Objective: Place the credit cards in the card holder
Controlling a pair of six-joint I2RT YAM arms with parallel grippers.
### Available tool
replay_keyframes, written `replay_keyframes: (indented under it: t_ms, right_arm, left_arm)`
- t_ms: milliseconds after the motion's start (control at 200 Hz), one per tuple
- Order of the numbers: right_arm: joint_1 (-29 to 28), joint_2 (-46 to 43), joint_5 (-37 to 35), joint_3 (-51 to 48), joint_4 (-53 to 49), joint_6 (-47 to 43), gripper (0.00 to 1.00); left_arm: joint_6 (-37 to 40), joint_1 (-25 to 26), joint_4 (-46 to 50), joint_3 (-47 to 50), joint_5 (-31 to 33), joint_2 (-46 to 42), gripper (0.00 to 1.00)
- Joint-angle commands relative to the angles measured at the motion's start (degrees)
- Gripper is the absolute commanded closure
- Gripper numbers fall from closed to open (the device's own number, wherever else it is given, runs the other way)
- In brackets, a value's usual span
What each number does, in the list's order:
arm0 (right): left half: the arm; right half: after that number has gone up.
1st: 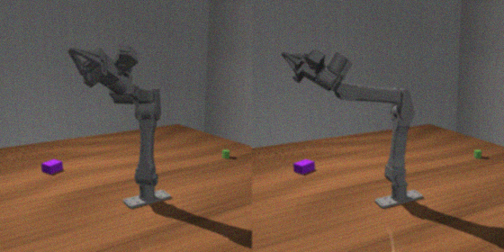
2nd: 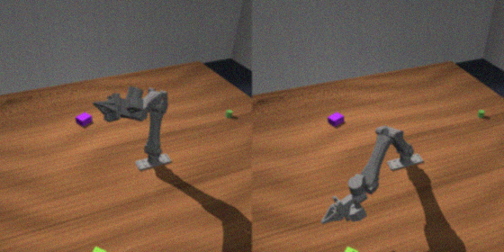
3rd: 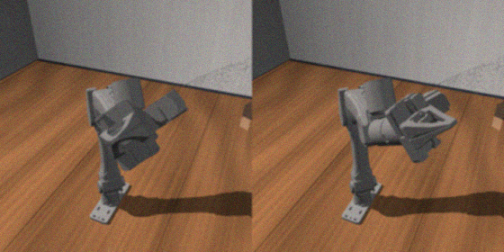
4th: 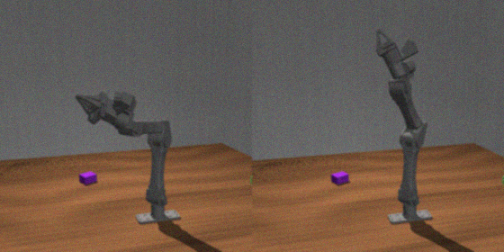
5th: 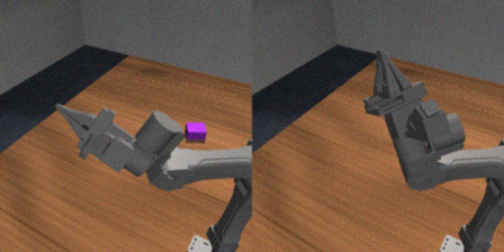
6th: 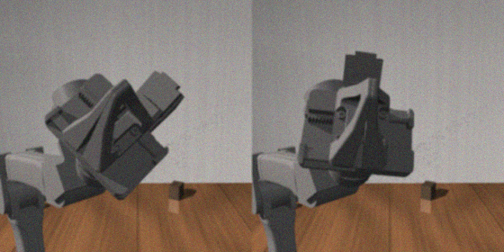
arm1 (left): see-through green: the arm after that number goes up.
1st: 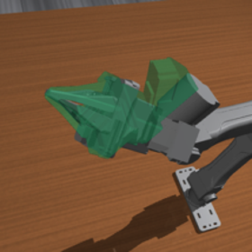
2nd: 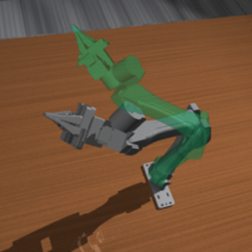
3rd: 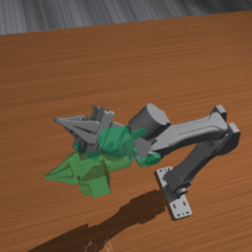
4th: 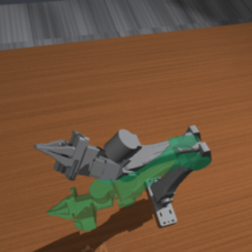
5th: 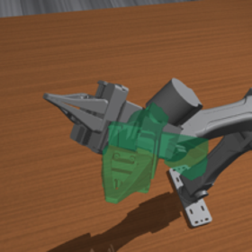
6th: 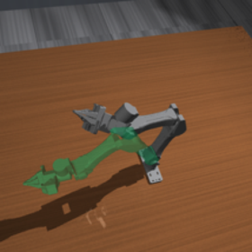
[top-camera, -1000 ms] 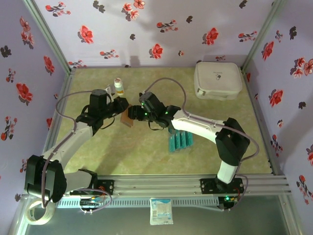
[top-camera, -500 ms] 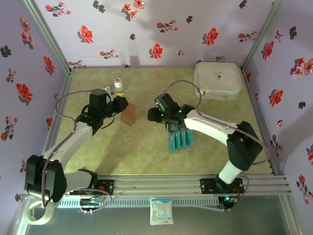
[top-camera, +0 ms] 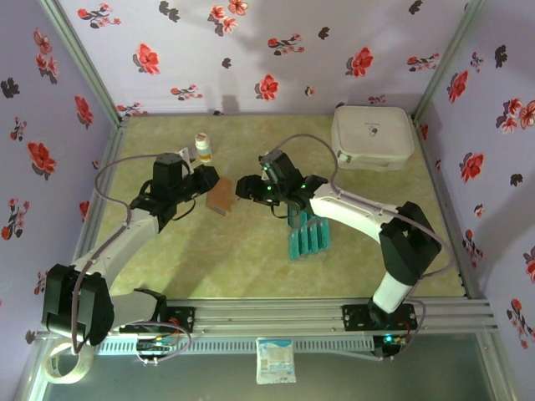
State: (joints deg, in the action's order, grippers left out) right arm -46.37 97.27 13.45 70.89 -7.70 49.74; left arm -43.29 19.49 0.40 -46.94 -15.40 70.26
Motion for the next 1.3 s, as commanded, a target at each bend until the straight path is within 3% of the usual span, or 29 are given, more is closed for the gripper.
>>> replay_keyframes:
  t_ms: [0, 215, 795, 995, 1045, 1205, 1290]
  right_arm:
    - [0.42, 1.28, 2.51, 0.91, 3.22, 2.38, 0.50]
    - [0.33, 2.66, 3.83, 0.05, 5.28, 4.18, 0.61]
    - [-0.04, 2.69, 4.61, -3.29, 8.65, 6.16, 0.74]
    - [0.10, 2.02, 4.83, -3.67, 9.64, 5.99, 1.00]
    - [0.21, 1.59, 4.80, -3.12, 9.14, 5.52, 1.00]
    - [0.29, 0.35, 4.56, 0.19, 5.78, 3.31, 1.00]
    - [0.25, 0.42, 4.98, 2.29, 4.07, 2.72, 1.00]
  left_arm:
    - [0.74, -0.32, -2.42, 0.59, 0.43, -0.83, 1.00]
    - [0.65, -0.25, -2.57, 0.86, 0.43, -0.85, 1.00]
    - [-0.13, -0.30, -3.04, 1.36, 0.76, -1.37, 1.00]
    - [-0.24, -0.28, -3.35, 1.84, 0.98, -0.96, 1.00]
    - [0.00, -0.32, -3.50, 1.93, 0.90, -0.58, 1.00]
    - [0.73, -1.42, -5.21, 2.87, -1.83, 1.69, 0.73]
    - [1.13, -2.73, -6.10, 3.08, -3.92, 3.53, 0.65]
